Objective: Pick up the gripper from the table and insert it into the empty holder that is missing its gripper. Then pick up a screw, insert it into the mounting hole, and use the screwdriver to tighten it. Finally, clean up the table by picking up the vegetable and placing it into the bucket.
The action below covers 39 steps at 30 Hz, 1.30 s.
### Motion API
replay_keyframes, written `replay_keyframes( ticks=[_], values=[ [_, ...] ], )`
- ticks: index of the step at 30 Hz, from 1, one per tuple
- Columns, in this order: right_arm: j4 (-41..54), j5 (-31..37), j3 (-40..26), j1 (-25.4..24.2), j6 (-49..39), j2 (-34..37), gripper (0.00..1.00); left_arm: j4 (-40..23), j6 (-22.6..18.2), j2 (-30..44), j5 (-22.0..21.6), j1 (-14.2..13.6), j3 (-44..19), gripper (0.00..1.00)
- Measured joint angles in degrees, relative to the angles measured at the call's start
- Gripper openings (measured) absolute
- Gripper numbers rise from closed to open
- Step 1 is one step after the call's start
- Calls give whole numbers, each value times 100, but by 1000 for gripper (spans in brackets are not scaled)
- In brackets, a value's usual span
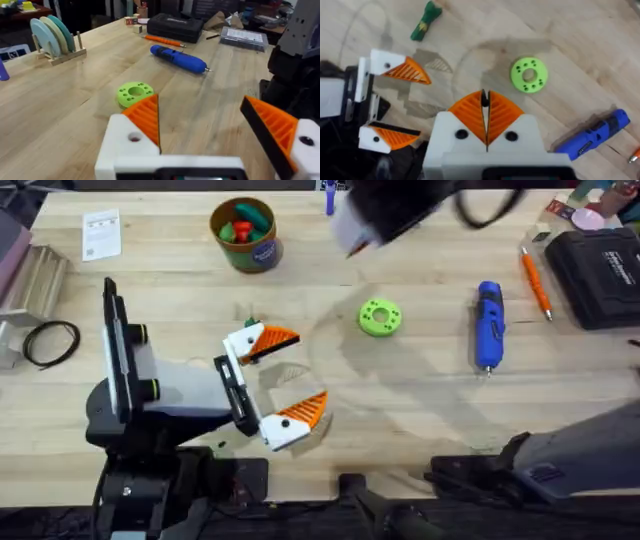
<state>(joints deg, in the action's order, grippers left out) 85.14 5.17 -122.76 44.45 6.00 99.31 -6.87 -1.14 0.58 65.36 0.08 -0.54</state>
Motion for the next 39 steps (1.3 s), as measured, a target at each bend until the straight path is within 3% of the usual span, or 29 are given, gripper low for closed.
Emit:
replay_keyframes(
  ticks=[8, 19, 39],
  values=[
    [-41, 17, -128, 991, -448, 757, 6, 0, 1, 0, 0, 0, 0, 985],
    [-683, 17, -214, 1885, -1476, 811, 6, 0, 1, 0, 0, 0, 0, 985],
    [-719, 19, -216, 2059, -2727, 1070, 6, 2, -1, 0, 0, 0, 0, 985]
  ],
)
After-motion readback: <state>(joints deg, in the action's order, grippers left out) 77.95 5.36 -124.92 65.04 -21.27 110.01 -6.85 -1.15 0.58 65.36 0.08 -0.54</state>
